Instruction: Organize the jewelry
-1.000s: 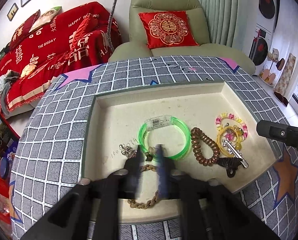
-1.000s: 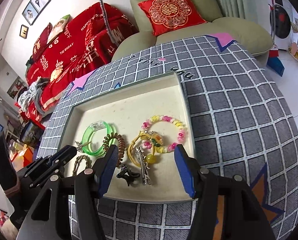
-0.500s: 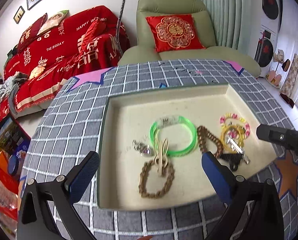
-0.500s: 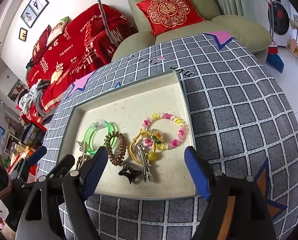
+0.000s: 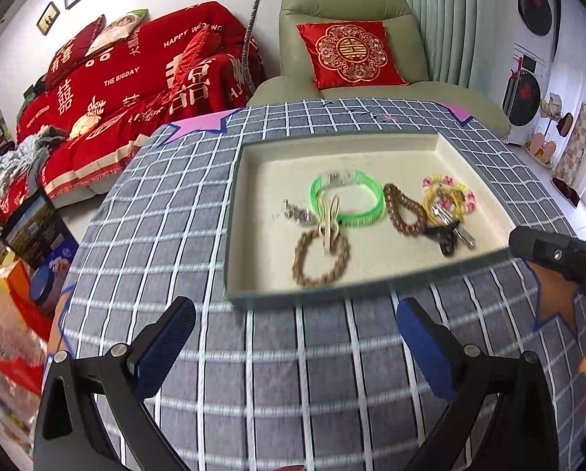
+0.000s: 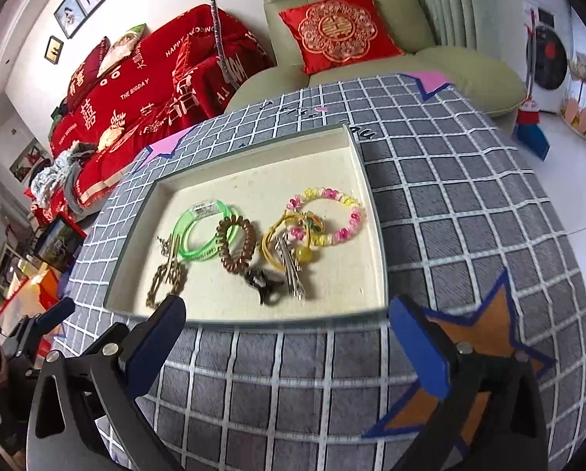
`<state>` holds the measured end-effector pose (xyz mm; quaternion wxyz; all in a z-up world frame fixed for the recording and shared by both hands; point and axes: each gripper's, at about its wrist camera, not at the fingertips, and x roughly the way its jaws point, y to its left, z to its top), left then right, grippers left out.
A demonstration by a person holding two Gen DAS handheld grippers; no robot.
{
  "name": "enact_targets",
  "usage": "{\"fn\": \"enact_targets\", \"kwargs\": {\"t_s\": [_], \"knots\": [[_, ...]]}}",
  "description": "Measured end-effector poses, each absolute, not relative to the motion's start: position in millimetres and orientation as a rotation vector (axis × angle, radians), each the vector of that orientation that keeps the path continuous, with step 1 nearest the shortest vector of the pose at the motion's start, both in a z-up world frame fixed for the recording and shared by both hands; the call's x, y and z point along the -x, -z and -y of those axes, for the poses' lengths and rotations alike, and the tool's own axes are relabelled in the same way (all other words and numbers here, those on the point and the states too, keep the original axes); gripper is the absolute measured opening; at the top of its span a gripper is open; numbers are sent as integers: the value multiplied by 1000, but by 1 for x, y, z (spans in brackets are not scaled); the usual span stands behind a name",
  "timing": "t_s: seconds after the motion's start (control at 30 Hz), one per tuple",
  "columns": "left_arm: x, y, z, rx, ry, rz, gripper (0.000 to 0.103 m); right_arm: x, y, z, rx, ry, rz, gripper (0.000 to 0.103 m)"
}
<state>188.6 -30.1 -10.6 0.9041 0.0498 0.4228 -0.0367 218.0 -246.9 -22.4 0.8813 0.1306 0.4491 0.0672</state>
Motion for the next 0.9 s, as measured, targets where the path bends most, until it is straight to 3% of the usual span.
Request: {"fn": "enact_targets", "kwargs": {"t_s": [0.9], "knots": [[-46, -19, 3, -54, 9, -761, 103, -61, -14, 206, -66, -13, -804, 103]]}}
